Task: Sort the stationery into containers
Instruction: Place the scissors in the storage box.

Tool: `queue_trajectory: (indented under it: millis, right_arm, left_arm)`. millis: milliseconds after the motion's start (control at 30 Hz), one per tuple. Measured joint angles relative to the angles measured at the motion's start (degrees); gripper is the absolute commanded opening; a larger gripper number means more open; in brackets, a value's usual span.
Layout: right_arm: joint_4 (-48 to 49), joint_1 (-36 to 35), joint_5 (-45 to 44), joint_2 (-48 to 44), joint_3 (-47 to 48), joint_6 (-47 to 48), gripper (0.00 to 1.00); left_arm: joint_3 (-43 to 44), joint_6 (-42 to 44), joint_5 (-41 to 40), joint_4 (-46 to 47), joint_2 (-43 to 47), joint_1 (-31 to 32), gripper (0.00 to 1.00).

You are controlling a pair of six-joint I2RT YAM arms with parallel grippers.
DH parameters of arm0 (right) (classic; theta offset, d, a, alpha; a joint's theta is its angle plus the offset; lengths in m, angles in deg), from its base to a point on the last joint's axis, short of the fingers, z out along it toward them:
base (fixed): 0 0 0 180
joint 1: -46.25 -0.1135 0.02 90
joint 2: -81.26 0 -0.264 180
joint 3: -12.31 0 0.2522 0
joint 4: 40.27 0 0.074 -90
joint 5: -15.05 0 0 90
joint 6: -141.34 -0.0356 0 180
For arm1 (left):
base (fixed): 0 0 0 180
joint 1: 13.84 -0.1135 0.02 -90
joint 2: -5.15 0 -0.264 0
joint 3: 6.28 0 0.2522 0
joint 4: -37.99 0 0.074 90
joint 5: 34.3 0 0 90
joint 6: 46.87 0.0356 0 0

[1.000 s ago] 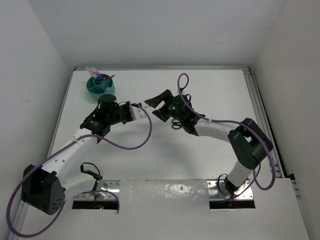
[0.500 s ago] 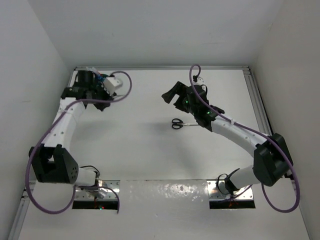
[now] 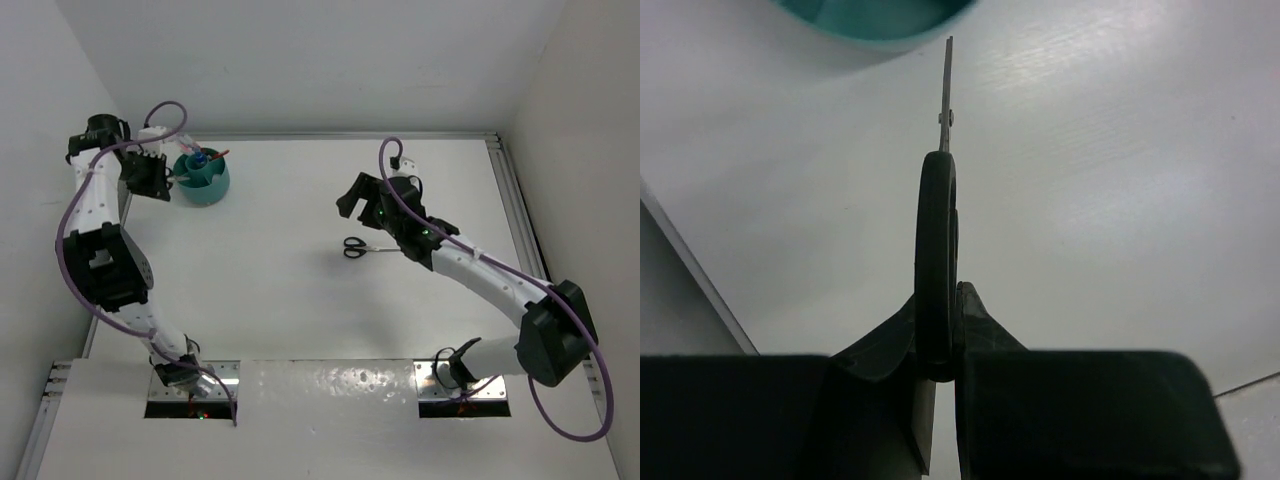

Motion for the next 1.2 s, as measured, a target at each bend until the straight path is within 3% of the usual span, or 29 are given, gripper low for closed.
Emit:
queue_trajectory:
  millis: [167,833,1200]
  right_arm:
    - [-1.6,0.0,-1.5,-1.5,-1.8,0.4,0.92]
    - [-6.4,-0.9,-4.7,-3.9,-4.2,0.4,0.91]
    - [-8.2,-2.9,-6.1,-3.9,-4.2,0.6,0.92]
  left_arm:
    - [5.1,-3.5,-0.8,0.0,-6.4,-1.9,0.00]
    - [6.6,-6.4,-4.2,5.2,-16.4,0.6,0.01]
    - [15.7,-8.5,-6.4,6.2,-21.4,1.4,0.35]
